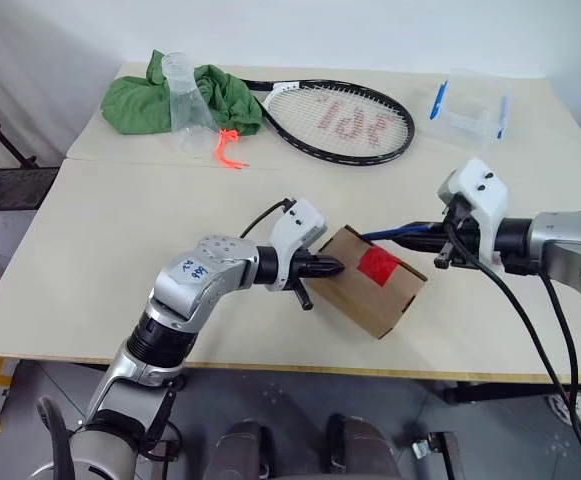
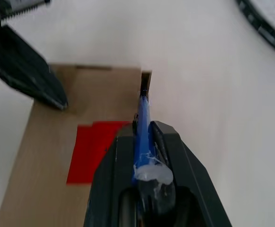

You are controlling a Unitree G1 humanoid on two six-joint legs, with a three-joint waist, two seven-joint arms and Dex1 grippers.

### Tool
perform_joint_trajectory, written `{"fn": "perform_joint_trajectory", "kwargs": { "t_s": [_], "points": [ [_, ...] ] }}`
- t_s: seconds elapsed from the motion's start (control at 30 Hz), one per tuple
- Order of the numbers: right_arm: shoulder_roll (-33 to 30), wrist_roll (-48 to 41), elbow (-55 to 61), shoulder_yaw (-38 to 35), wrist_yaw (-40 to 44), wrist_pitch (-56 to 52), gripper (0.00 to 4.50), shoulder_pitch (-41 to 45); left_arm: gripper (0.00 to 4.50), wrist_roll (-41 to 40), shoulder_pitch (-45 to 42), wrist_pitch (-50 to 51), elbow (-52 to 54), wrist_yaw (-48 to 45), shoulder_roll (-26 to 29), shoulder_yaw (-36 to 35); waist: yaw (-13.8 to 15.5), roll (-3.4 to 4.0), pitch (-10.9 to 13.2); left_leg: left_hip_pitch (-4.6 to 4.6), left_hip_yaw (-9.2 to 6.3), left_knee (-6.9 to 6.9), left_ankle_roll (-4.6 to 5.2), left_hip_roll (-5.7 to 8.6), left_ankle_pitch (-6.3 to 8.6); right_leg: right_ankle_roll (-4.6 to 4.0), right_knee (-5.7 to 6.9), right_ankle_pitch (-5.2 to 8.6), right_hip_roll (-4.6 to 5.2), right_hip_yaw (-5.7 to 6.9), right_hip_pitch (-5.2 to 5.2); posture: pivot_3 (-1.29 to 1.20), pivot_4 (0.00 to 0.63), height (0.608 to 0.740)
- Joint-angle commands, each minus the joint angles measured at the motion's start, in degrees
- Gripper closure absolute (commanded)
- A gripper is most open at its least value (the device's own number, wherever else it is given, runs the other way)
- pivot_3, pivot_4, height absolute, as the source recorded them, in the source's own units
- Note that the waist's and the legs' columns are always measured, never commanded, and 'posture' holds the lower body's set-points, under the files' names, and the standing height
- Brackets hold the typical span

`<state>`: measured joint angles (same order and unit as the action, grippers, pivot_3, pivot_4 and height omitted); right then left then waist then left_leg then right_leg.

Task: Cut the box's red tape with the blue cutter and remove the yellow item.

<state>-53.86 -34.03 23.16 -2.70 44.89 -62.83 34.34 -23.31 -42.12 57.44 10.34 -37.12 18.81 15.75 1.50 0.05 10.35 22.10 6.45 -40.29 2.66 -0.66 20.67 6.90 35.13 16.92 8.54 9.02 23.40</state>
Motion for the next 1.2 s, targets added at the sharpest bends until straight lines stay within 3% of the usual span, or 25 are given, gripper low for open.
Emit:
{"fn": "perform_joint_trajectory", "kwargs": {
  "t_s": [0.03,0.6,1.2],
  "points": [
    [-1.31,-0.89,2.46,-2.33,0.17,0.21,4.37,0.57,4.49,-0.15,-0.09,0.40,1.27,-0.23,0.05,0.32,0.01,0.00,0.00,-0.01,0.00,0.00,0.00,0.00,0.00,0.00,0.00,0.00,0.00,0.00,0.00,0.00,0.150,0.740],
    [-10.16,-0.51,1.20,4.32,6.88,-3.24,4.37,8.42,4.49,2.78,-5.10,10.85,-5.60,6.04,-2.90,2.88,0.18,-0.01,0.00,0.00,-0.12,-0.27,0.01,-0.01,-0.01,0.01,0.07,-0.01,0.02,0.03,-0.13,0.00,0.150,0.740],
    [-20.03,3.78,-1.29,8.78,14.92,0.34,4.37,4.01,4.49,2.72,-4.80,13.29,-6.94,8.56,-3.83,2.25,0.50,-0.01,-0.02,-0.05,-0.80,-0.74,0.00,-0.01,0.01,0.03,-0.08,-0.02,0.07,0.12,-0.88,0.00,0.150,0.740]
  ]
}}
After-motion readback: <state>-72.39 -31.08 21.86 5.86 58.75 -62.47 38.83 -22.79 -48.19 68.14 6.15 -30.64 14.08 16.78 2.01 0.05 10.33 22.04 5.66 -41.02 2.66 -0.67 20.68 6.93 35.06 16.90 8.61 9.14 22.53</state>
